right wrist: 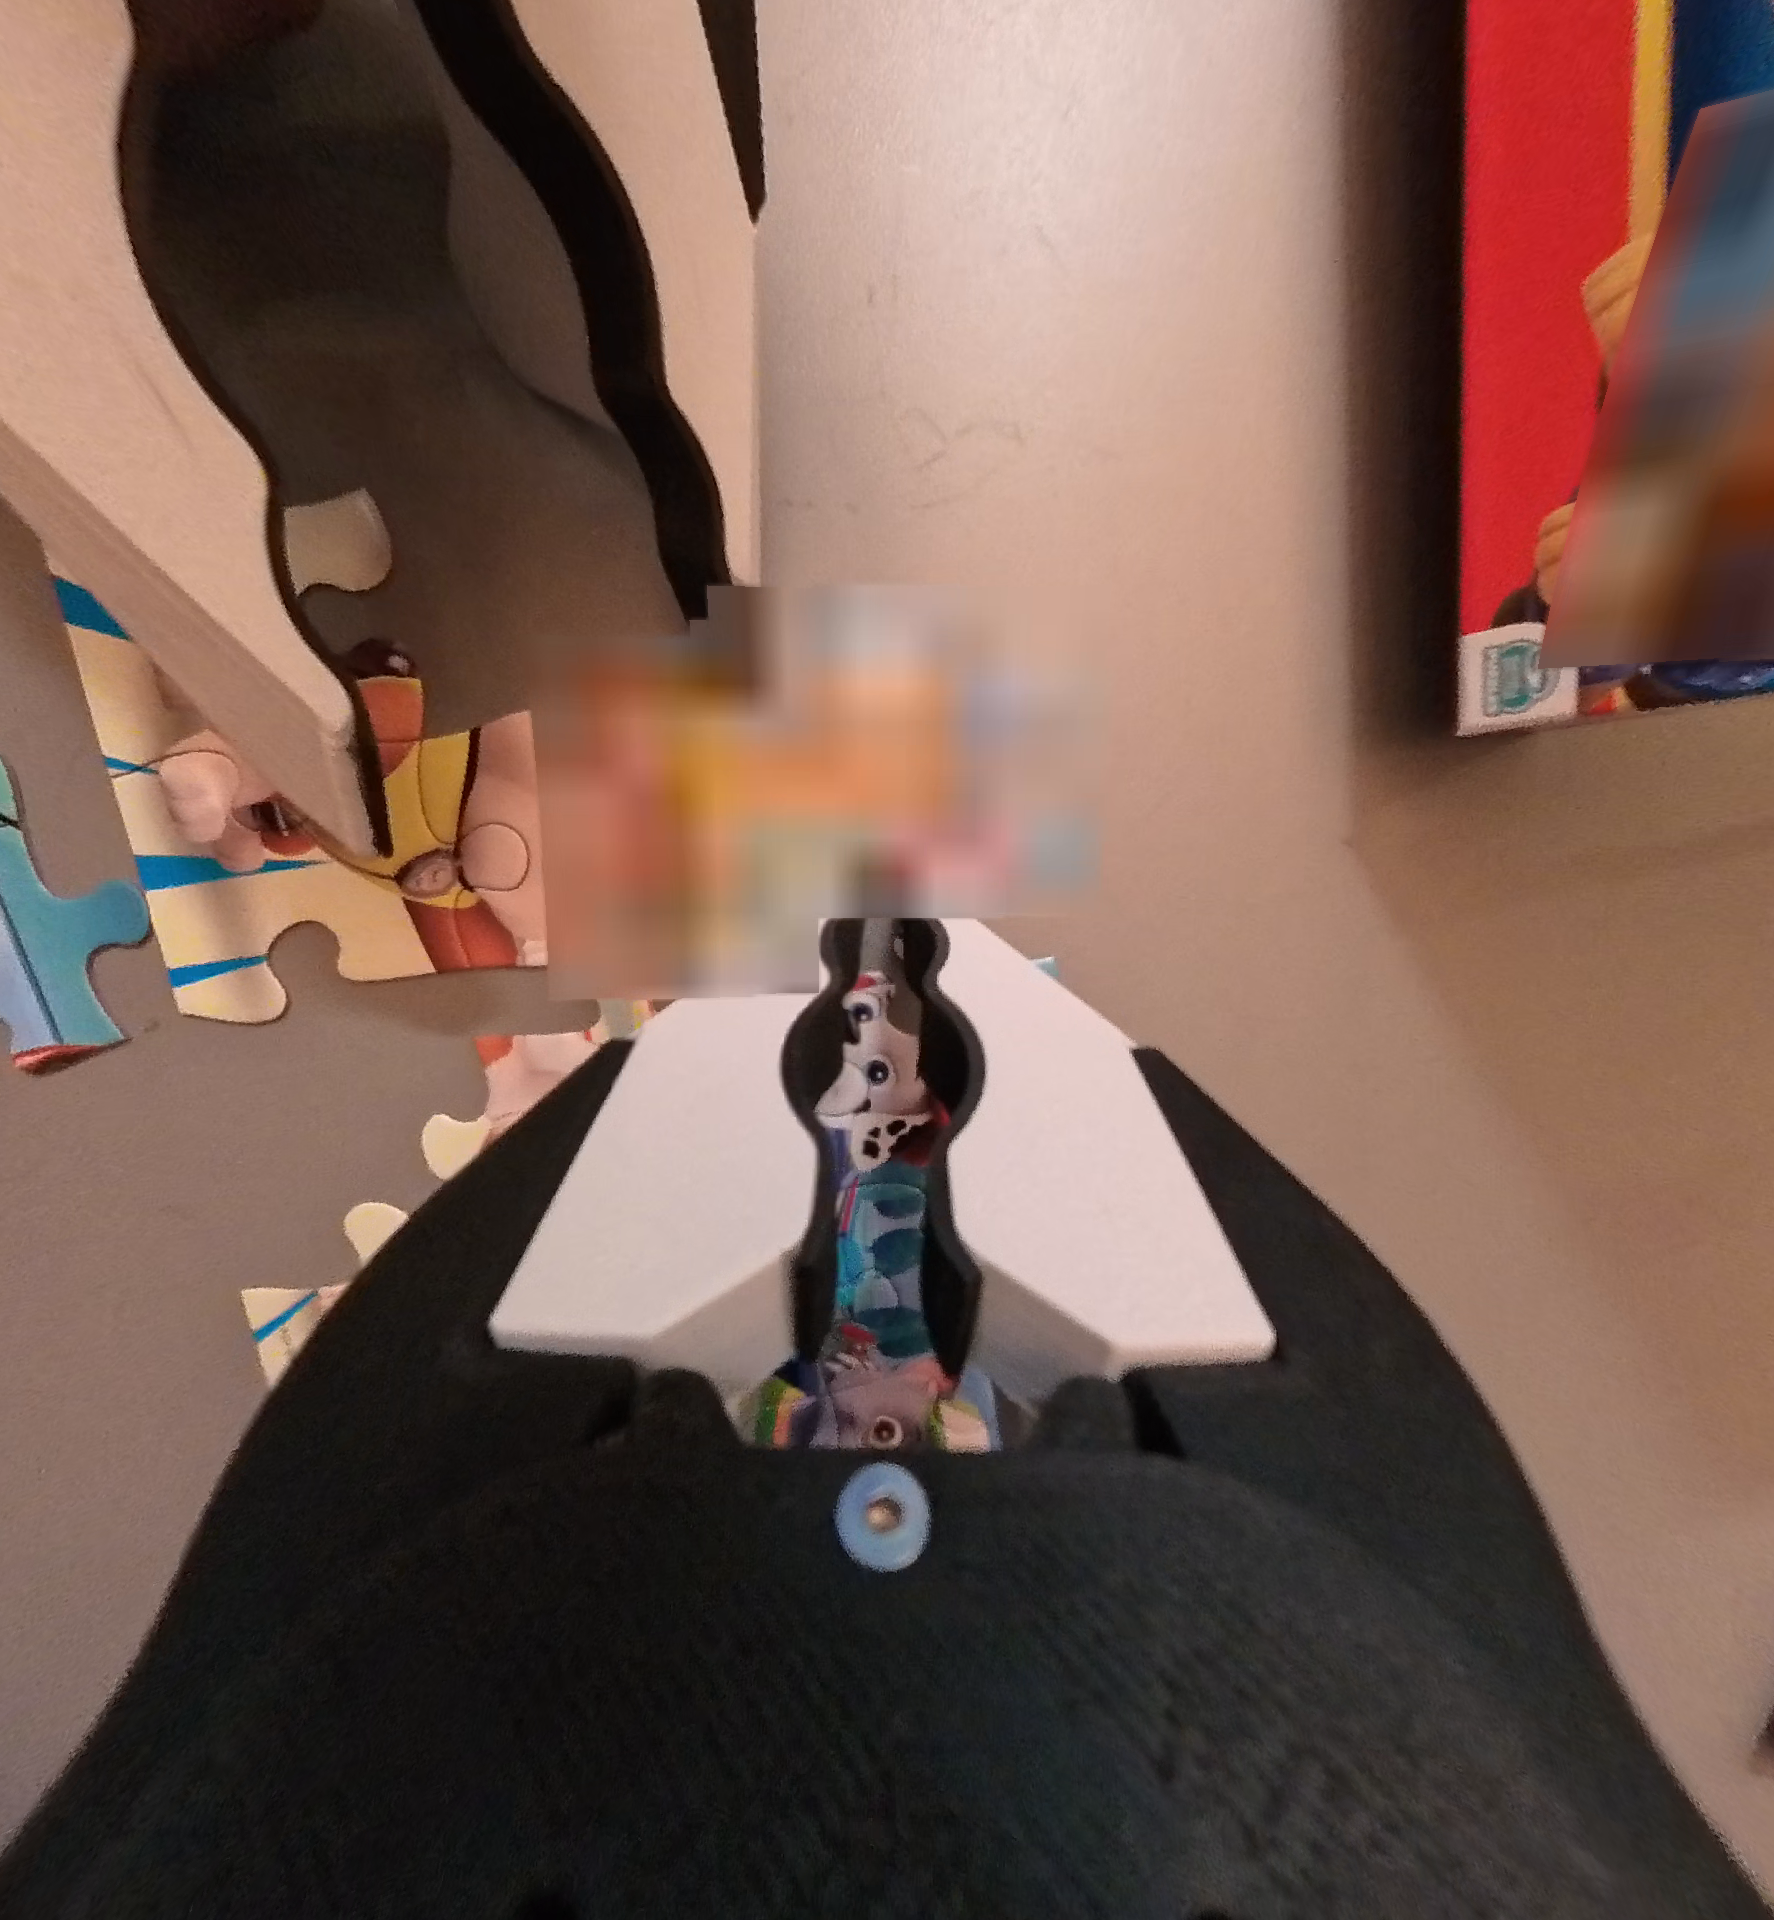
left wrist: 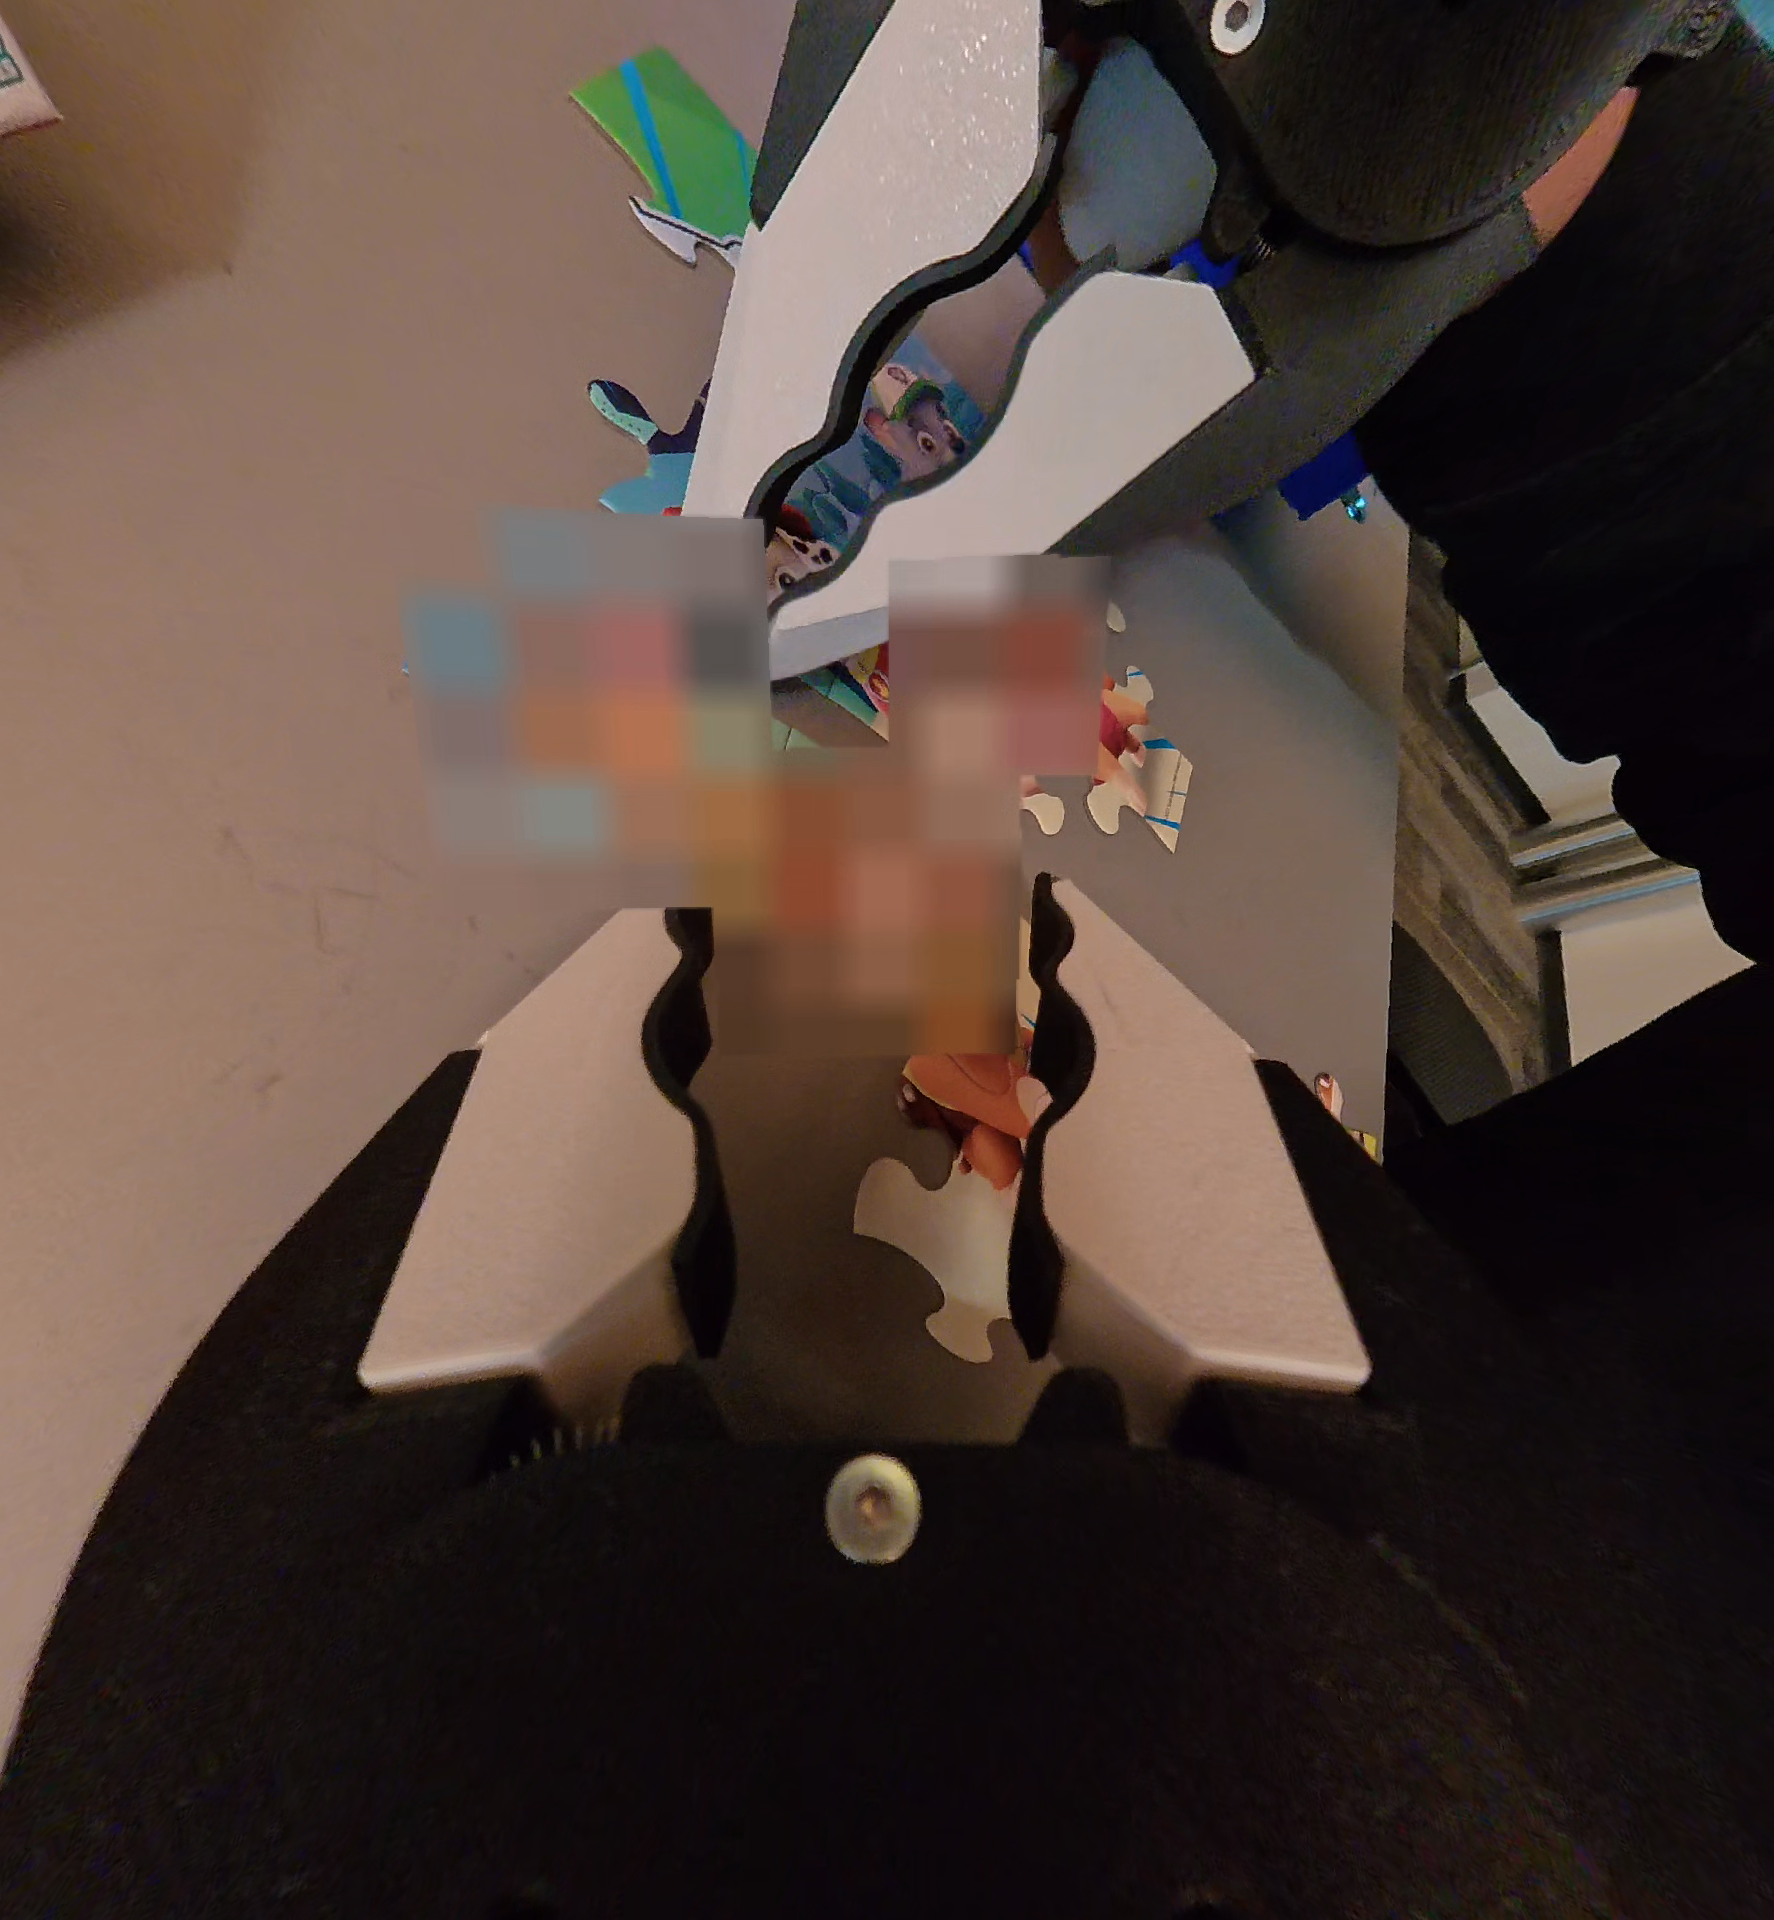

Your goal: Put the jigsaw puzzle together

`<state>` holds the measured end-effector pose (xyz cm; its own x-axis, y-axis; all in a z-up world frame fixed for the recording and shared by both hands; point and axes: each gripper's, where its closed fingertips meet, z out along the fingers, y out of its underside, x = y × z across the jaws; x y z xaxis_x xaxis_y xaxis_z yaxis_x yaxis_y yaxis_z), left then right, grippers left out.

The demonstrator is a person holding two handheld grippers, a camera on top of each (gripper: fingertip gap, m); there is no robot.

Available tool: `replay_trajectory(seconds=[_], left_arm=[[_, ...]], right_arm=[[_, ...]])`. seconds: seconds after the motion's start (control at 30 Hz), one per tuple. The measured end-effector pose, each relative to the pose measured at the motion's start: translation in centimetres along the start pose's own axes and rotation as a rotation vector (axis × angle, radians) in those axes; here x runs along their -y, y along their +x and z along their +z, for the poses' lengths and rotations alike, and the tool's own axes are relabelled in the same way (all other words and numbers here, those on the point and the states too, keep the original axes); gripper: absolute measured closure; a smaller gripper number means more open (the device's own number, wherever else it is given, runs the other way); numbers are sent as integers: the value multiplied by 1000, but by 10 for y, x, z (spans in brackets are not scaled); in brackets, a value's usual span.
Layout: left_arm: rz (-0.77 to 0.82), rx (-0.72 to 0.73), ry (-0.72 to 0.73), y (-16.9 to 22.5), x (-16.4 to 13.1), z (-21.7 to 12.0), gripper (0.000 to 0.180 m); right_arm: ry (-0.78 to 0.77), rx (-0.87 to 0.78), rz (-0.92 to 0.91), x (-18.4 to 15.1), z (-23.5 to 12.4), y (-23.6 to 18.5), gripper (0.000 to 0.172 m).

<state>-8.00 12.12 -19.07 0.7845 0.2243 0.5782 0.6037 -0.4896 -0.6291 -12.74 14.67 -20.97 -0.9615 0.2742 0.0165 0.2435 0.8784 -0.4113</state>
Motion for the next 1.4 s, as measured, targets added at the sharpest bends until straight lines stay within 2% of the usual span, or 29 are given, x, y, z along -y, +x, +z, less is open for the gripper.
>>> replay_trajectory(seconds=[0.17, 0.37, 0.7, 0.83, 0.97, 1.17, 1.23, 1.33, 1.4], left_arm=[[-1, -5, 0, 3, 0, -3, 120], [6, -15, -31, 10, -7, -8, 120], [9, -21, -56, 14, -14, -2, 120], [-3, -30, -45, 14, -14, -3, 120], [-10, -41, -51, 15, -15, -4, 120], [1, -62, -68, 22, -21, -10, 121], [14, -54, -89, 21, -25, -10, 132], [66, -9, -54, 18, -18, -16, 152], [96, 20, -19, 14, -11, -24, 155]], right_arm=[[18, -24, 23, -1, -6, -3, 164], [88, -34, 106, -6, -21, -30, 159], [108, -61, 149, -14, -13, -52, 147], [136, -16, 217, -9, -11, -54, 143], [120, -36, 271, -12, -9, -52, 142], [262, -11, 494, 4, -24, -73, 141], [278, -41, 556, 1, -25, -82, 140], [295, -117, 613, -4, -25, -95, 138], [313, -162, 649, -6, -25, -104, 136]])
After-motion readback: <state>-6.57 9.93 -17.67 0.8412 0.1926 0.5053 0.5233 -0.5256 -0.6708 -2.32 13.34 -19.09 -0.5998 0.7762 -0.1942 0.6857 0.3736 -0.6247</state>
